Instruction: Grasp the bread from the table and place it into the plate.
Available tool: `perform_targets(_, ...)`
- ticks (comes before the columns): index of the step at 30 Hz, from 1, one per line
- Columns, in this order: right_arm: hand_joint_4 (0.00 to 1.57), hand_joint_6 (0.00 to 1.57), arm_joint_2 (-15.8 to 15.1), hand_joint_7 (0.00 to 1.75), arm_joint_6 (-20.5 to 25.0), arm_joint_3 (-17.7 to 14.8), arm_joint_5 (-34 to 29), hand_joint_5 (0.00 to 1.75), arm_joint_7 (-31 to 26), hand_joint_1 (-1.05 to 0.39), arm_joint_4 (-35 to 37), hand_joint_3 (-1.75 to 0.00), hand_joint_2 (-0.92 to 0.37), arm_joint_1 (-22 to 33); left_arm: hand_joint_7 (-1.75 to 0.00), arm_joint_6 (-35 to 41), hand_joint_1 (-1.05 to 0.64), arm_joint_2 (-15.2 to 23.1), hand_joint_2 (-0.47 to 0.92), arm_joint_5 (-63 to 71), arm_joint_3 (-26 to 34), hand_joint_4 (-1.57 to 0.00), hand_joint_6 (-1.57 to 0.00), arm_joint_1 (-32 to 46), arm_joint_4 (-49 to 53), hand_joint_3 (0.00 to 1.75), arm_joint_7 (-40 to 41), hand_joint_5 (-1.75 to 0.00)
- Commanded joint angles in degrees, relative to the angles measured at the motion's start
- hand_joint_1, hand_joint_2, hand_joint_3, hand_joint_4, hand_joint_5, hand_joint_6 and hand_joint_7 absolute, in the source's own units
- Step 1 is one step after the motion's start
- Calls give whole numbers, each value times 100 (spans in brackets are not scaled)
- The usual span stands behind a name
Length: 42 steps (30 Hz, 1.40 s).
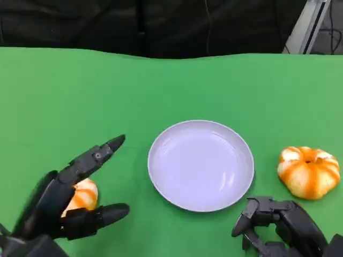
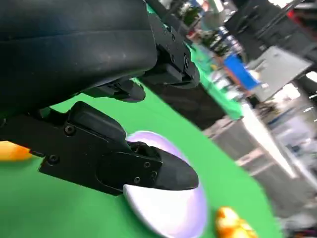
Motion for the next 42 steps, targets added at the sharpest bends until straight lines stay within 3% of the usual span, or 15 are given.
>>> perform_targets(1, 80, 84, -53, 117, -32, -25, 45, 149, 6, -12, 11, -92, -63, 4, -1, 312, -90, 309, 92, 613, 65, -40, -40, 73, -166, 32, 357, 0)
perform_targets(9, 80, 84, -50, 117, -60, -26, 36, 148, -2, -12, 22, -93, -63, -5, -2, 734, -94, 835, 92, 1503, 71, -45, -46, 34, -19, 28, 833, -2)
perform_targets(21, 81, 84, -54, 118, -17, -24, 63, 149, 26, -11, 5, -92, -64, 4, -2, 1184, -94, 1334, 92, 2181, -241, -52, -49, -84, 445, 30, 1202, -3)
perform_targets(32, 81, 84, -46, 116, 21, -28, 63, 149, 17, -13, -33, -90, -65, 22, 0, 1479, -96, 1614, 92, 2266, -760, -54, -46, -329, 923, 37, 1065, -1)
perform_targets(42, 81, 84, -70, 117, -3, -18, 6, 149, -26, -13, -43, -91, -65, 22, -1, 1566, -98, 1645, 92, 2161, -1264, -54, -49, -912, 1942, 40, 1016, 0)
